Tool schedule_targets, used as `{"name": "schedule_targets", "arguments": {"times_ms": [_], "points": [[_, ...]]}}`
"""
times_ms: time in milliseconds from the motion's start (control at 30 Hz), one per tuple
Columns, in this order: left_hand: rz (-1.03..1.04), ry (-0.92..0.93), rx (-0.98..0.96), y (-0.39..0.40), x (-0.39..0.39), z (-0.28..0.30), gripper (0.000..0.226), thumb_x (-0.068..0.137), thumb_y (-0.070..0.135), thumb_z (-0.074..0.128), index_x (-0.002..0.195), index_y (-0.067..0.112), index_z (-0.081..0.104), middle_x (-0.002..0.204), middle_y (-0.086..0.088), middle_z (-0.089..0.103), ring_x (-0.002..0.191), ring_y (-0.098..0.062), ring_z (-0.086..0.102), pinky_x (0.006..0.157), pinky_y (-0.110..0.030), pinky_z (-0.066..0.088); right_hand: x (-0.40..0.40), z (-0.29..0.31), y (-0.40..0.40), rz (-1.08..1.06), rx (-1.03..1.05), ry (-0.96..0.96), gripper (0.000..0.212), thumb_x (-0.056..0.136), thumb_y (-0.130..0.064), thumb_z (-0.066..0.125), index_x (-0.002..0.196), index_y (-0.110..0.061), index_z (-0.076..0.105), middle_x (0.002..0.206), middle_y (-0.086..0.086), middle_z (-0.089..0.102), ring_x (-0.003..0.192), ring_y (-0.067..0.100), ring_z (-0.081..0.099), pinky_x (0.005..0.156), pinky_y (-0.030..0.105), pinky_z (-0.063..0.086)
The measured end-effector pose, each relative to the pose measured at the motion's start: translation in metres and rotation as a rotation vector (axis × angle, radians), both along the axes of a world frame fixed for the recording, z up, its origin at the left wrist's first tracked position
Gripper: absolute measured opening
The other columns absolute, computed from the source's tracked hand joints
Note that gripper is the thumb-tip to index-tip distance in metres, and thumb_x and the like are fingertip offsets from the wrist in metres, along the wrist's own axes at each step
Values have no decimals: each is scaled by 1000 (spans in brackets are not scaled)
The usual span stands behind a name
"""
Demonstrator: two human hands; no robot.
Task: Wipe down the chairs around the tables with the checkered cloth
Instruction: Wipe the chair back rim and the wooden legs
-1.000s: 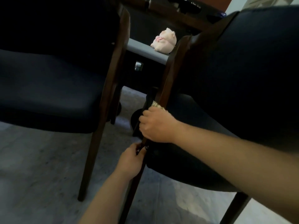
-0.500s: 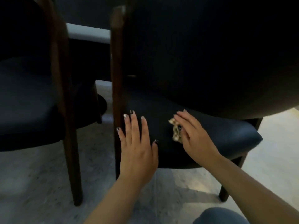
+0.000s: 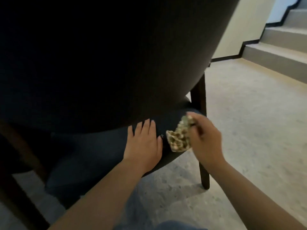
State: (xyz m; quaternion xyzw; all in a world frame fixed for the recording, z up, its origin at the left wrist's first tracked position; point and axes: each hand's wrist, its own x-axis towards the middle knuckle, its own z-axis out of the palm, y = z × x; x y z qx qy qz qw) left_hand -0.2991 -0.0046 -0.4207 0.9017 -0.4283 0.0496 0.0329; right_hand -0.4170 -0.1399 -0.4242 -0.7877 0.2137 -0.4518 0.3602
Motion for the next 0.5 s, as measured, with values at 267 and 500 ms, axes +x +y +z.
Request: {"name": "schedule_targets", "arguments": {"times_ms": [267,500], "points": [[-309,-30,14,-107,9,-1,69,97,52,28,154,19,8,162,0,8,149,-17,-2,118,-47,1,-20,-13,-112,-463,1033,-511,13,86,-13,56,89,-22,65,95,2,70,86,15,69,72,26,56],[-321,-95,-103,-102,9,-9,71,91,59,27,152,24,21,160,4,20,148,-12,8,120,-41,10,26,0,-159,-534,878,-406,10,83,-25,68,83,-24,59,90,-5,65,76,3,60,55,11,45]]}}
